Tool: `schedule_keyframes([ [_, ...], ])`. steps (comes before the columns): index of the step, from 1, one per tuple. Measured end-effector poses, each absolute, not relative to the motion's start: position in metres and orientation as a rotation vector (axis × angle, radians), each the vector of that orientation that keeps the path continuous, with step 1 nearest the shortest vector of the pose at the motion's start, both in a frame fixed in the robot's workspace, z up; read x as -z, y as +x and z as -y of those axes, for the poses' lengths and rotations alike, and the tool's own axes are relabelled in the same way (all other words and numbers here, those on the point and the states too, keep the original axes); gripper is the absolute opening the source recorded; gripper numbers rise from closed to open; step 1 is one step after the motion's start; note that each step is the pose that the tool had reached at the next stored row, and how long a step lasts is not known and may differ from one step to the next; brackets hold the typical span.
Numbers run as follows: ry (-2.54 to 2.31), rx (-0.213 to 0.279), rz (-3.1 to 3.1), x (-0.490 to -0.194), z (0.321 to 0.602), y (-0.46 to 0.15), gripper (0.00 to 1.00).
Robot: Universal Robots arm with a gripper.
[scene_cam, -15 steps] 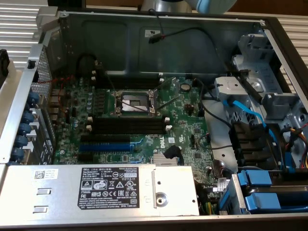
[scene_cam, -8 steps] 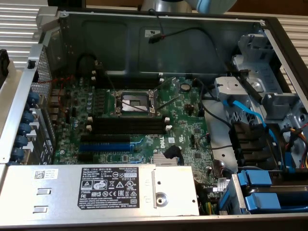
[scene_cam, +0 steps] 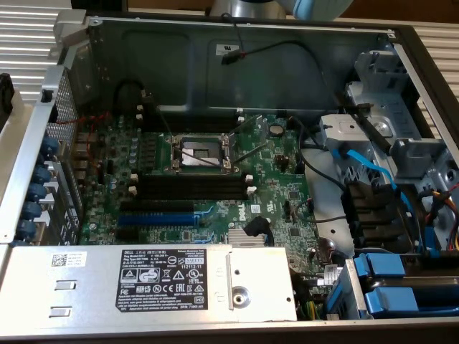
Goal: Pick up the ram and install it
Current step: 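Pick up the ram and move it above insertion slot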
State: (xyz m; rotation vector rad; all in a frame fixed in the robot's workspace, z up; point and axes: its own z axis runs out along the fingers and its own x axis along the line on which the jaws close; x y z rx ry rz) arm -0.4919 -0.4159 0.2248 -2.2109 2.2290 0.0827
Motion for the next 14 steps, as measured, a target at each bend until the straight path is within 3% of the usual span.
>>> schedule_keyframes([
  [14,-2.214,-0.090,-2.232,-0.2205,0.4159,-0.4921,0.10],
])
